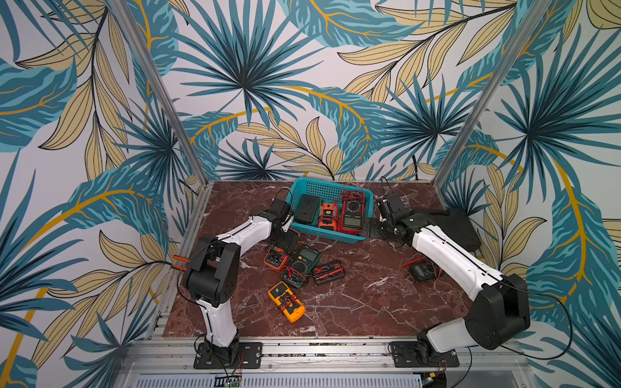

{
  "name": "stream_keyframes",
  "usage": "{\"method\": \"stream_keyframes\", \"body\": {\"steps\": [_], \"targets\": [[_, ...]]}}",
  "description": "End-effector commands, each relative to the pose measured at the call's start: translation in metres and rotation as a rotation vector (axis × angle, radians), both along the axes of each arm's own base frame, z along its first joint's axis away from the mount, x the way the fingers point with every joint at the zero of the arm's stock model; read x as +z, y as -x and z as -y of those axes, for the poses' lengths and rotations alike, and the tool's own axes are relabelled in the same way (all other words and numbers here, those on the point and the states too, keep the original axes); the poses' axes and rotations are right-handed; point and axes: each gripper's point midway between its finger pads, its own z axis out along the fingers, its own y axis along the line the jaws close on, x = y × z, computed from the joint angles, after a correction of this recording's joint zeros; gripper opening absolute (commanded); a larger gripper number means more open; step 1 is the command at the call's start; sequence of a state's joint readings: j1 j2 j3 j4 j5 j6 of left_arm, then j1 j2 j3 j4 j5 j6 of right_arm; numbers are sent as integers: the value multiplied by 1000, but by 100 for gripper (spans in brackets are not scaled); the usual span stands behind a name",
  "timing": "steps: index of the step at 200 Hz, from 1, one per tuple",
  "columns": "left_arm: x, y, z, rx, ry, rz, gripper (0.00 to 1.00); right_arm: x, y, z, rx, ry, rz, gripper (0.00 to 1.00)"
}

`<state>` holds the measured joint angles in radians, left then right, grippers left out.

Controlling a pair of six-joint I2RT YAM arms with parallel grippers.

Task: Put the multimeter into the basket
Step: Pick up the multimeter from the center of the board.

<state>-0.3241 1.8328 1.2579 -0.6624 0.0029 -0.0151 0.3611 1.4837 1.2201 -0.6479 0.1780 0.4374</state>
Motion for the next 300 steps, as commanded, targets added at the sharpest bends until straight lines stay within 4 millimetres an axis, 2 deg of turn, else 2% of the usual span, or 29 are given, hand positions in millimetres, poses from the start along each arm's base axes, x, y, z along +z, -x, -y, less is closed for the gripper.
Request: {"method": "stream_keyframes", "body": {"steps": [1, 34, 81, 125, 134, 168, 186, 215, 230, 258, 284, 300], "targets": [[-9, 14, -33, 104, -34, -41, 100, -6, 3, -3, -2, -11, -11, 99], [-7, 20, -52, 189, -18, -41, 100, -5, 2, -5, 3, -21, -11, 99], [-21, 25, -50, 185, -16, -93, 100, -3, 0, -7, 11, -26, -10, 100], [-39, 30, -59, 221, -74, -166, 100, -2, 0, -8, 9, -32, -7, 99], [-41, 30, -65, 235, -112, -167, 100, -2, 0, -8, 9, -32, -9, 99], [-40, 28, -67, 248, -118, -158, 99, -2, -1, -8, 12, -32, -4, 99], [-37, 28, -67, 252, -118, -147, 86, -2, -1, -8, 12, -31, -5, 100], [-23, 25, -73, 279, -130, -93, 41, -2, 0, -7, 9, -27, -3, 100], [-11, 24, -77, 299, -139, -55, 25, -1, 0, -6, 9, -27, 0, 100], [17, 20, -85, 340, -152, 32, 9, 2, 2, -6, 9, -30, 9, 99], [47, 18, -91, 377, -150, 111, 0, 8, 3, -5, 8, -40, 30, 100], [68, 17, -93, 397, -140, 157, 0, 10, 5, -6, 13, -48, 40, 99]]}}
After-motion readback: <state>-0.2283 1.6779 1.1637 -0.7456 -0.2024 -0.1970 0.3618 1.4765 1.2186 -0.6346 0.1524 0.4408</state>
